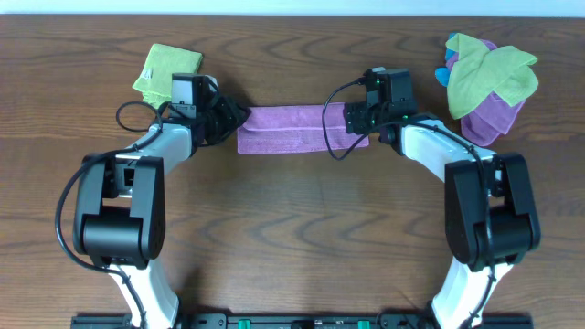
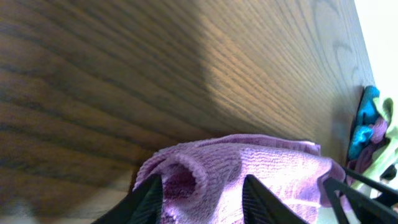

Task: Fold the cloth

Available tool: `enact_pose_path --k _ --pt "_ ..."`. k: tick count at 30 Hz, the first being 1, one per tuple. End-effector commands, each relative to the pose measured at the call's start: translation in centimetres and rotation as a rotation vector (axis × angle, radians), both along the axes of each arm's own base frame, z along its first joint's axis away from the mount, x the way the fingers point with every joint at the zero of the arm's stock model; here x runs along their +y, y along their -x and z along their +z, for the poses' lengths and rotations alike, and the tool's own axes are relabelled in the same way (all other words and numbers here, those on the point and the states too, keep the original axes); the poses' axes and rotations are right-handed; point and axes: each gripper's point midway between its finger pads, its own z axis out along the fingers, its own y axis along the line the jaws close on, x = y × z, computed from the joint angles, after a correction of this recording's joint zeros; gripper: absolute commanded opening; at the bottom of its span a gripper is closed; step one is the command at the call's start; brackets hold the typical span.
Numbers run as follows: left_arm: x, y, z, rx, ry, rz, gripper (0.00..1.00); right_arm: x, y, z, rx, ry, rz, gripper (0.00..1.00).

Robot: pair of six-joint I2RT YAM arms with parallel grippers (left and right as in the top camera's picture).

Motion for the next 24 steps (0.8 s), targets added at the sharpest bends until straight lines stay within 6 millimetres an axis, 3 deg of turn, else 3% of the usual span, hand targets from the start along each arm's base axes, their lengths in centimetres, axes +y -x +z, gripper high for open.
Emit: enact_pose_path --k 1,6,7,8,9,14,17,24 --pt "0.8 -1.0 1.3 -0.017 0.014 -0.005 0.48 0.2 -0.7 3.3 -0.06 -0.009 -0.002 0.84" --pt "2.2 -0.4 2.7 0.03 -0.021 -0.021 0.56 -0.6 0.6 5.9 -0.052 0.009 -0.022 0.86" --pt "2.3 -0.3 3.4 0.039 -0.031 -0.034 0.5 -0.7 1.1 6.5 -0.043 0.008 -0.025 0.88" --pt "2.2 -0.2 4.1 0.044 -0.032 -0.044 0.24 -0.9 1.7 7.0 -0.026 0.0 -0.041 0.89" --pt "2.0 -0.1 4.8 0.049 -0.032 -0.05 0.06 -1.2 2.1 7.4 -0.013 -0.01 -0.059 0.9" --pt "-1.2 -0.5 7.4 0.01 -0.056 -0.11 0.05 -1.4 4.0 10.2 0.036 -0.165 -0.078 0.94" --pt "-2.7 -0.7 7.5 -0.012 -0.135 -0.117 0.06 -2.0 4.6 11.2 0.065 -0.274 -0.085 0.94" --pt "-4.9 -0.1 5.7 -0.05 -0.391 -0.127 0.06 -4.5 5.7 8.5 0.175 -0.501 -0.151 0.94"
